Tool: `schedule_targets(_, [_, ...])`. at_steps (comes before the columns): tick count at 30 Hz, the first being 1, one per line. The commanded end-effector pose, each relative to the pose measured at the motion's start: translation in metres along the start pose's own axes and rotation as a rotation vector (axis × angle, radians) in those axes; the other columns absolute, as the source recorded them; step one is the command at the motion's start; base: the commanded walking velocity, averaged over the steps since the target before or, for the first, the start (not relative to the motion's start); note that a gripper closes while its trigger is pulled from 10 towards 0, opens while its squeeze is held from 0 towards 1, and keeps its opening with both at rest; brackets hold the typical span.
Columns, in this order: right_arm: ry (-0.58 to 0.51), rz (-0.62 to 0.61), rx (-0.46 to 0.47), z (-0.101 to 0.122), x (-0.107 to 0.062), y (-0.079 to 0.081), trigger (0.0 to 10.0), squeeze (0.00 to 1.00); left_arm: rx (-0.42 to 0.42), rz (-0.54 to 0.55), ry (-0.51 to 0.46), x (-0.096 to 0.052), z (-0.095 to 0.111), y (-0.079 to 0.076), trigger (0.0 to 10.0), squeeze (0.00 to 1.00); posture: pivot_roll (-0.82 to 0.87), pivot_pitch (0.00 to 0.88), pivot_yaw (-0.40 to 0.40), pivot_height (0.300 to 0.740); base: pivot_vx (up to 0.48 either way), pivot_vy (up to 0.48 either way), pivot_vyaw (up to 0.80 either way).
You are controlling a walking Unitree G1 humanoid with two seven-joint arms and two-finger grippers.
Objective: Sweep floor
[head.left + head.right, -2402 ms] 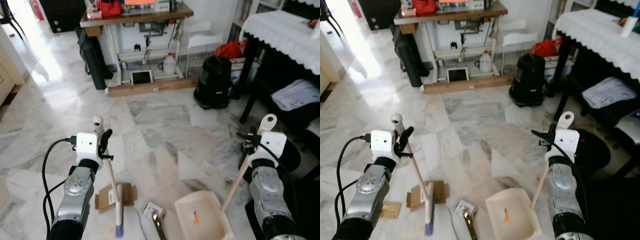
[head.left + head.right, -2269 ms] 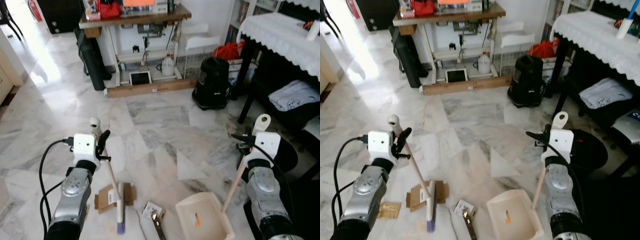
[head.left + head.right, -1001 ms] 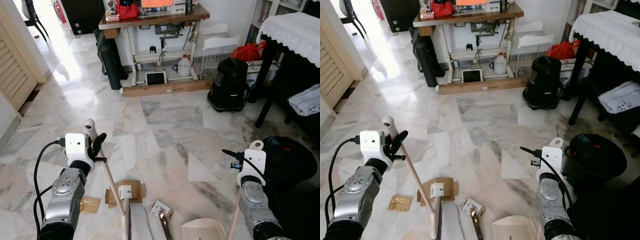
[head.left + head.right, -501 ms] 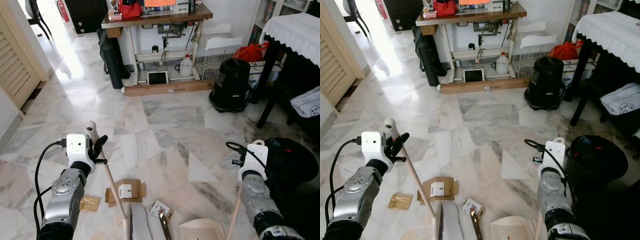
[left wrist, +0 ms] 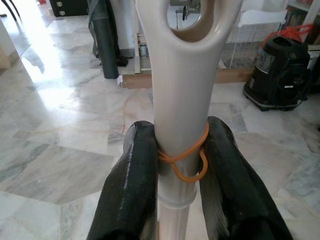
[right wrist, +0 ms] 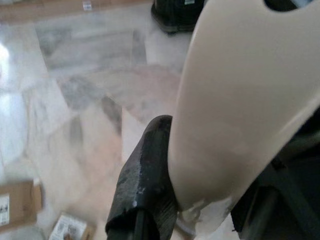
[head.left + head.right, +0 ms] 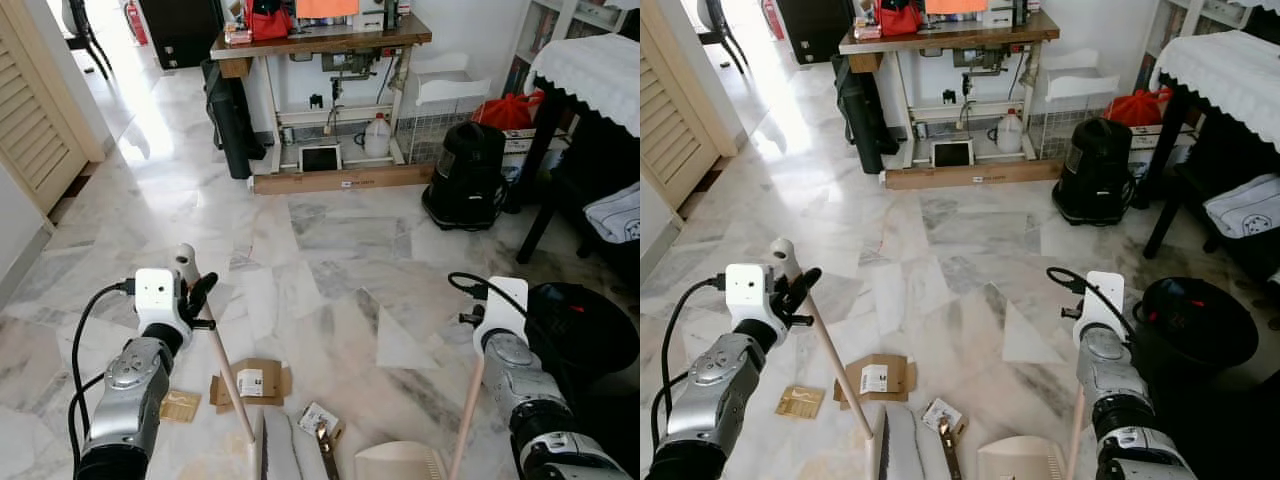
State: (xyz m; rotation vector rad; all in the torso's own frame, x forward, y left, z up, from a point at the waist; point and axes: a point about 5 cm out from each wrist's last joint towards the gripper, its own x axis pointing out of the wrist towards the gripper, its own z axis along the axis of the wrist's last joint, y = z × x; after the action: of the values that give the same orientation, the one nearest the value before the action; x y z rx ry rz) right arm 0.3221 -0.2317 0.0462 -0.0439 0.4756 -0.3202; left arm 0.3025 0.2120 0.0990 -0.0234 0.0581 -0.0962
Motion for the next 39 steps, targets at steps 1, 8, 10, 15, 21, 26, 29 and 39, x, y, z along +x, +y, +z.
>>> schedule_targets(1, [-0.103, 0.001, 0.073, 0.015, -0.002, 0.006, 10.0, 0.0, 0.003, 0.001, -0.045, 0.003, 0.012, 0.001, 10.0, 0.0, 0.09, 0.0, 0.084, 0.74, 0.0, 0.0, 0.0])
schedule_targets(8, [-0.264, -0.049, 0.06, 0.039, -0.007, 0.001, 10.0, 0.0, 0.002, 0.004, -0.058, 0.003, 0.013, 0.001, 10.0, 0.0, 0.1, 0.0, 0.085, 0.74, 0.0, 0.0, 0.0])
schedule_targets(10, [-0.304, -0.063, 0.066, 0.045, -0.008, -0.001, 10.0, 0.0, 0.003, 0.005, -0.059, 0.002, 0.014, 0.001, 10.0, 0.0, 0.1, 0.0, 0.086, 0.74, 0.0, 0.0, 0.0])
schedule_targets(15, [-0.333, -0.069, 0.052, 0.049, -0.009, -0.003, 10.0, 0.0, 0.002, 0.004, -0.06, 0.001, 0.013, 0.001, 10.0, 0.0, 0.1, 0.0, 0.085, 0.74, 0.0, 0.0, 0.0])
schedule_targets(21, [-0.377, -0.075, 0.03, 0.045, -0.013, -0.001, 10.0, 0.0, 0.001, 0.008, -0.07, 0.0, 0.014, 0.001, 10.0, 0.0, 0.1, 0.0, 0.086, 0.74, 0.0, 0.0, 0.0])
schedule_targets(26, [-0.375, -0.054, 0.032, 0.031, -0.016, 0.006, 10.0, 0.0, 0.007, 0.021, -0.084, -0.002, 0.016, 0.003, 10.0, 0.0, 0.11, 0.0, 0.091, 0.74, 0.0, 0.0, 0.0])
schedule_targets(29, [-0.366, -0.05, 0.03, 0.022, -0.017, 0.007, 10.0, 0.0, 0.009, 0.021, -0.082, -0.003, 0.015, 0.004, 10.0, 0.0, 0.11, 0.007, 0.095, 0.74, 0.0, 0.0, 0.0])
schedule_targets(39, [-0.331, -0.048, -0.014, 0.0, -0.019, 0.007, 10.0, 0.0, 0.007, 0.004, -0.065, -0.004, 0.013, 0.002, 10.0, 0.0, 0.11, 0.02, 0.102, 0.74, 0.0, 0.0, 0.0])
